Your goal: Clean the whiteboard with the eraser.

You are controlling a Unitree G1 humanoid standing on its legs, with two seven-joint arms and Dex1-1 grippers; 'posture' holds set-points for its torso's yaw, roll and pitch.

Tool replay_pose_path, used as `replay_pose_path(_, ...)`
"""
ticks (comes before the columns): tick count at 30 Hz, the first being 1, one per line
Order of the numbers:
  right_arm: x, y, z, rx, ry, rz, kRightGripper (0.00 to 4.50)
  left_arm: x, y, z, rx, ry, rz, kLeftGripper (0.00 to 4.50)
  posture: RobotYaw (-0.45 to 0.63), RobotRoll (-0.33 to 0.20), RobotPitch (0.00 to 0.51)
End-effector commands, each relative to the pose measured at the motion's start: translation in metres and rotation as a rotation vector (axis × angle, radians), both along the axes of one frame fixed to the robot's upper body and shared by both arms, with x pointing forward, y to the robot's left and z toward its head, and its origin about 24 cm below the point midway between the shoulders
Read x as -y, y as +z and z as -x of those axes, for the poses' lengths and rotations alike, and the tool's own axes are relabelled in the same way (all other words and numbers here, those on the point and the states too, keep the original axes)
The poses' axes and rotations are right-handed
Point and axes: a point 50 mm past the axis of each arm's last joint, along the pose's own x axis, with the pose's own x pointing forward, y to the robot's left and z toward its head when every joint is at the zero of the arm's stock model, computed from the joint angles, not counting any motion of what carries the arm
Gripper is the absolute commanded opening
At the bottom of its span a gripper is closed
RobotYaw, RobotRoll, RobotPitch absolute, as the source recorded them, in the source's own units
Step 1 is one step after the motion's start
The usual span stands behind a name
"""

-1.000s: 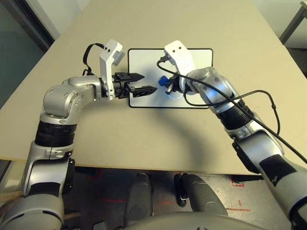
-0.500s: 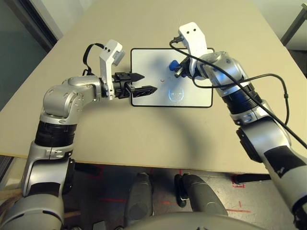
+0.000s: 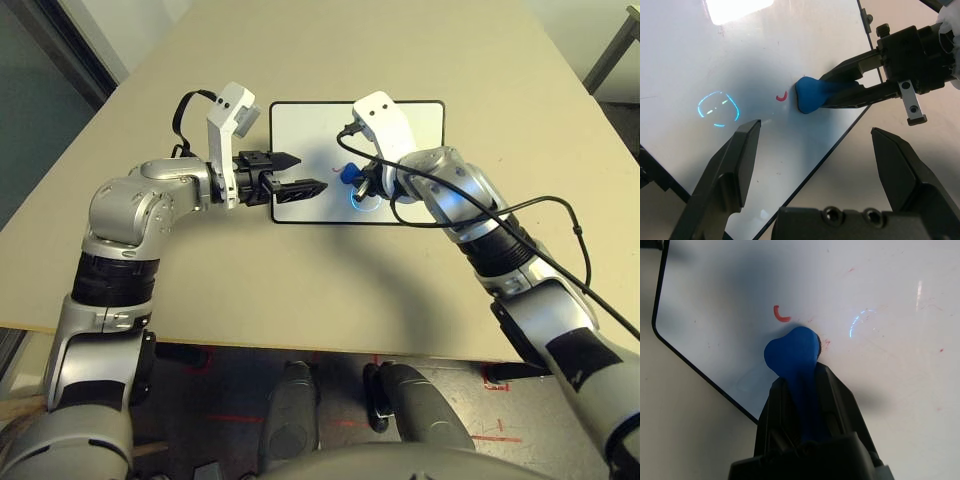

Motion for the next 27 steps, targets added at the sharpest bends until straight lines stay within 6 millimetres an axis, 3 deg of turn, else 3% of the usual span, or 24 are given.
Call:
replay_pose_path(1, 0.006, -0.008, -0.005, -0.035, -0.032, 0.023, 0.62, -0.001, 0.0, 0.001, -0.005, -0.001, -0.008, 4.5, -0.03, 0.0, 0.14)
replay_pose_path(10, 0.003, 0.033, -0.022, 0.079, -0.065, -0.05, 0.62, -0.002, 0.001, 0.0, -0.008, -0.002, -0.011, 4.5, -0.03, 0.0, 0.144)
replay_pose_path(20, -0.026, -0.015, 0.012, -0.057, 0.06, 0.012, 0.62, -0.003, 0.001, 0.001, -0.009, 0.003, -0.011, 4.5, -0.02, 0.0, 0.148)
replay_pose_path(24, -0.026, -0.019, 0.012, -0.067, 0.063, 0.018, 0.62, -0.004, 0.001, 0.001, -0.008, 0.007, -0.012, 4.5, -0.02, 0.0, 0.149)
replay_pose_path(27, -0.019, -0.012, 0.002, -0.042, 0.028, 0.011, 0.62, -0.004, 0.001, 0.001, -0.007, 0.009, -0.012, 4.5, -0.02, 0.0, 0.149)
